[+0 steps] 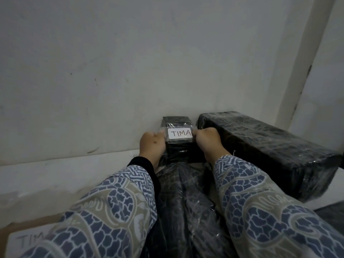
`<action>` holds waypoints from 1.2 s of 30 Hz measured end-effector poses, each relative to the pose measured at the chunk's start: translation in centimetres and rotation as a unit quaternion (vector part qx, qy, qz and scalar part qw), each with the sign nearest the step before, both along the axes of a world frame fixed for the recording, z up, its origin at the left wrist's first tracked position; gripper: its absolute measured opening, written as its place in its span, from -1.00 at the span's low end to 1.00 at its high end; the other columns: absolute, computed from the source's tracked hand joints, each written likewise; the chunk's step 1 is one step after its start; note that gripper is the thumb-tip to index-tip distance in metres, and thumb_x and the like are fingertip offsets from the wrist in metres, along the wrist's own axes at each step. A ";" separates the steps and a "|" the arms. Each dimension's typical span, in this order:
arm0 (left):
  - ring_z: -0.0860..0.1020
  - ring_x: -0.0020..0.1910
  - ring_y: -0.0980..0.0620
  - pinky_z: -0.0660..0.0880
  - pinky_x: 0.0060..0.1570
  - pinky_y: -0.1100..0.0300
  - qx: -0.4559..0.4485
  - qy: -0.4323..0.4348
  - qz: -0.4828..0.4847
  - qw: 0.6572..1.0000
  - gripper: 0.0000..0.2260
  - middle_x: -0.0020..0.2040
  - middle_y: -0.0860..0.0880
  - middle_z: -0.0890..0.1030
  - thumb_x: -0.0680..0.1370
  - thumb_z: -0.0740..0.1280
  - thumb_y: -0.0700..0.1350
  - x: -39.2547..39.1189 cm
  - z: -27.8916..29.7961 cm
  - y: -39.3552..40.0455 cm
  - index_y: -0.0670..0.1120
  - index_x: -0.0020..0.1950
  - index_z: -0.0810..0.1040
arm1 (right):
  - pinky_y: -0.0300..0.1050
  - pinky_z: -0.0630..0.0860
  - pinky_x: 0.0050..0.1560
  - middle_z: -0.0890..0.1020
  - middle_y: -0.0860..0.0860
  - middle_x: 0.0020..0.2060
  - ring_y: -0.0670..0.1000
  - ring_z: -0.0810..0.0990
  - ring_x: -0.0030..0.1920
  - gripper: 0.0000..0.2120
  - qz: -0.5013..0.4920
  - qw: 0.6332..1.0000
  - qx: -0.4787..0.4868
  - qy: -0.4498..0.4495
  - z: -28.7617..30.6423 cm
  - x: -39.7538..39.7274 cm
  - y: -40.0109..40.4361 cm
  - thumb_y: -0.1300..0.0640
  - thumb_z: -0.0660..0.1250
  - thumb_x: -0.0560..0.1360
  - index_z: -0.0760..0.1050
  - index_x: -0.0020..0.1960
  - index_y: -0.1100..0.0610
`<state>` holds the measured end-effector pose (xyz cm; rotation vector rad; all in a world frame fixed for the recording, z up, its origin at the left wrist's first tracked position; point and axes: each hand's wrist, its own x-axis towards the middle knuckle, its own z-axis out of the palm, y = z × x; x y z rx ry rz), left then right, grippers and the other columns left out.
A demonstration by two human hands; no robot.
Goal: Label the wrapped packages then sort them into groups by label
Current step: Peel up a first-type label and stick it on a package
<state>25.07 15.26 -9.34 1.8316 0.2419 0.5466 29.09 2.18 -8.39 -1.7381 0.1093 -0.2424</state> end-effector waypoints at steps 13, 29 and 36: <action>0.50 0.08 -0.24 0.37 -0.05 0.05 0.074 0.030 0.066 0.995 -0.81 0.13 -0.26 0.51 0.56 0.22 -0.16 -1.0 -1.5 -0.4 -0.23 0.09 0.29 | -0.20 0.29 -0.20 0.49 0.07 -0.24 0.10 0.51 -0.15 -0.82 -0.089 0.982 -0.154 -0.068 -0.4 -2.0 0.0 0.16 0.21 0.55 0.49 -0.12 0.26; 0.49 0.12 -0.11 0.34 0.10 0.03 0.335 -0.059 0.057 0.939 -0.67 0.12 -0.12 0.55 0.59 0.19 0.00 -2.5 -1.0 -2.0 -0.08 0.31 0.47 | -0.03 0.44 0.10 0.42 0.17 0.34 0.21 0.49 0.22 -0.62 -0.049 0.932 -0.321 -0.160 -1.5 -3.7 1.1 -0.01 0.08 0.59 0.49 0.23 0.17; 0.48 0.09 -0.15 0.42 0.05 0.05 0.300 -0.058 0.013 0.952 -0.64 0.12 -0.19 0.46 0.59 0.21 -0.05 -2.3 -1.2 -1.9 -0.14 0.36 0.43 | 0.07 0.30 0.24 0.46 0.15 0.28 0.20 0.35 0.27 -0.51 -0.024 0.924 -0.376 -0.074 -1.6 -3.7 1.0 -0.16 0.01 0.56 0.38 0.29 0.14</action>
